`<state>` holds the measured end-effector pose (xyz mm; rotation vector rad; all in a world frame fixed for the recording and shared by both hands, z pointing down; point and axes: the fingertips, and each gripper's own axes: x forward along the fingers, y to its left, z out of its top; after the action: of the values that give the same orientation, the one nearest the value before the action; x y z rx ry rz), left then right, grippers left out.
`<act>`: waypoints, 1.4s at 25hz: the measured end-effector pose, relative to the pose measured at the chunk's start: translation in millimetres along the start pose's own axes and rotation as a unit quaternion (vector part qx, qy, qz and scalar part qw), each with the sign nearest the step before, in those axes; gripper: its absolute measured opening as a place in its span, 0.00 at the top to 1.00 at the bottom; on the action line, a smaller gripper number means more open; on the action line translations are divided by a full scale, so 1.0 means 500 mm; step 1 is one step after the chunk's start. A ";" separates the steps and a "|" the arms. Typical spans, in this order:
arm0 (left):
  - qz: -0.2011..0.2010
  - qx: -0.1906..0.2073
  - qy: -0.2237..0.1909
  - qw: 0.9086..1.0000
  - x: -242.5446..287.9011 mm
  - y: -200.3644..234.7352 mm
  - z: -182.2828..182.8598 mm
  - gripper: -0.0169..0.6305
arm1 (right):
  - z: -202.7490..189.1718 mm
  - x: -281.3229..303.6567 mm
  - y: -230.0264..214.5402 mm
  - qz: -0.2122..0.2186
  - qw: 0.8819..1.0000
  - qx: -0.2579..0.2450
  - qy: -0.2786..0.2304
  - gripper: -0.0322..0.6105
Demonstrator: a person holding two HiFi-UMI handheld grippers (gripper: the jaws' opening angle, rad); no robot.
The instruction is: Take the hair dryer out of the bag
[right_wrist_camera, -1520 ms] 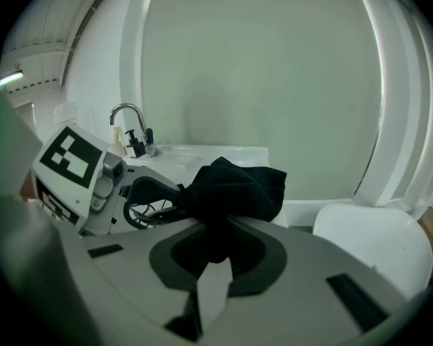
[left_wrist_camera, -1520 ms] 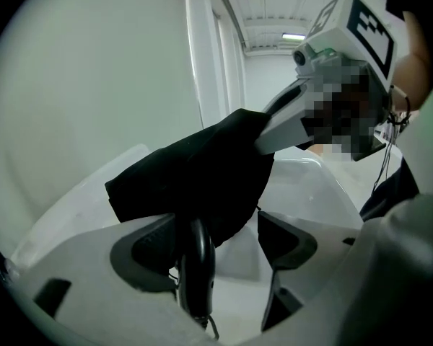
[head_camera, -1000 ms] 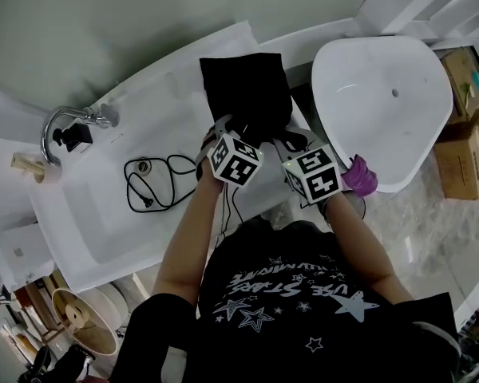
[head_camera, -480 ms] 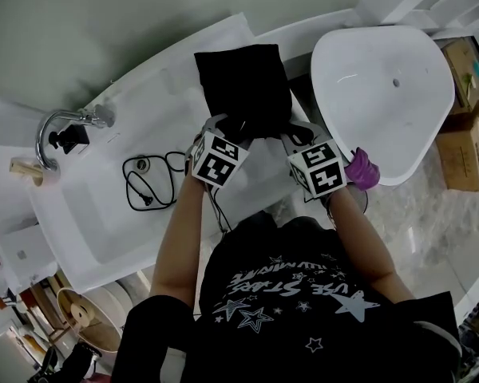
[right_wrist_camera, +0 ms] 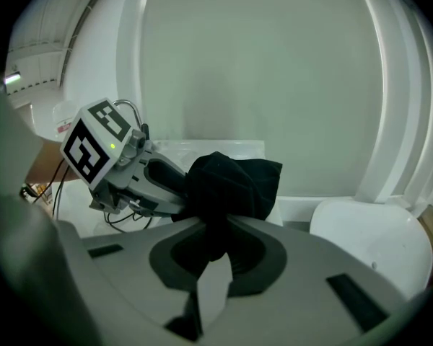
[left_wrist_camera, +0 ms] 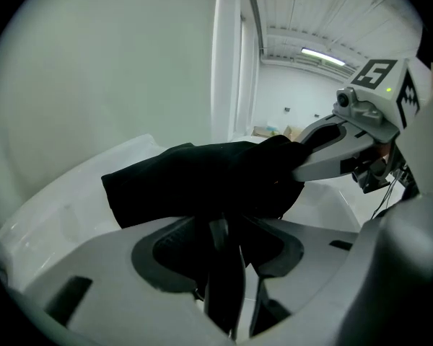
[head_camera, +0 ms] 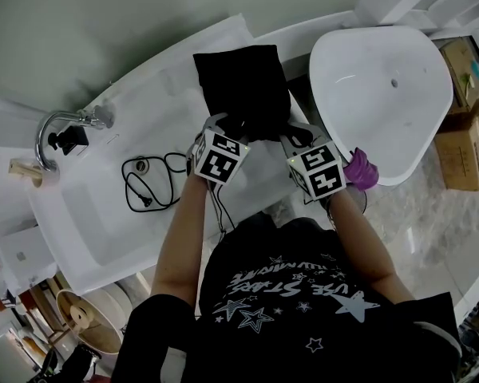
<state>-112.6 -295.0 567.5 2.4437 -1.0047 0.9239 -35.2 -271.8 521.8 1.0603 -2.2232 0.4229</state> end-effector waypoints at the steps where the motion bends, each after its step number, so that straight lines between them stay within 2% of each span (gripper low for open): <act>1: 0.006 0.005 0.005 1.000 0.003 -0.001 -0.002 0.66 | 0.001 -0.001 0.002 0.001 1.000 0.000 -0.001 0.90; 6: 0.053 0.060 0.065 0.995 0.032 -0.001 -0.035 0.64 | 0.003 -0.004 0.005 0.002 1.000 0.000 -0.003 0.90; 11: 0.085 0.042 0.068 0.993 0.040 0.012 -0.036 0.65 | 0.006 -0.005 0.008 0.005 1.000 0.004 -0.006 0.91; 15: 0.084 0.040 0.069 0.993 0.041 0.011 -0.036 0.66 | 0.002 -0.004 0.003 -0.001 1.000 0.006 -0.005 0.91; 24: 0.072 0.057 0.035 0.995 0.002 -0.002 -0.010 0.67 | 0.000 -0.006 -0.016 -0.023 1.000 0.011 -0.008 0.91; 35: 0.078 0.044 0.034 0.995 -0.048 -0.014 -0.044 0.67 | -0.005 0.007 -0.011 -0.027 1.000 0.007 -0.003 0.91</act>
<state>-130.3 -266.6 566.8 2.4132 -1.1671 1.1179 -31.4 -276.0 525.9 1.1284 -2.1941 0.4132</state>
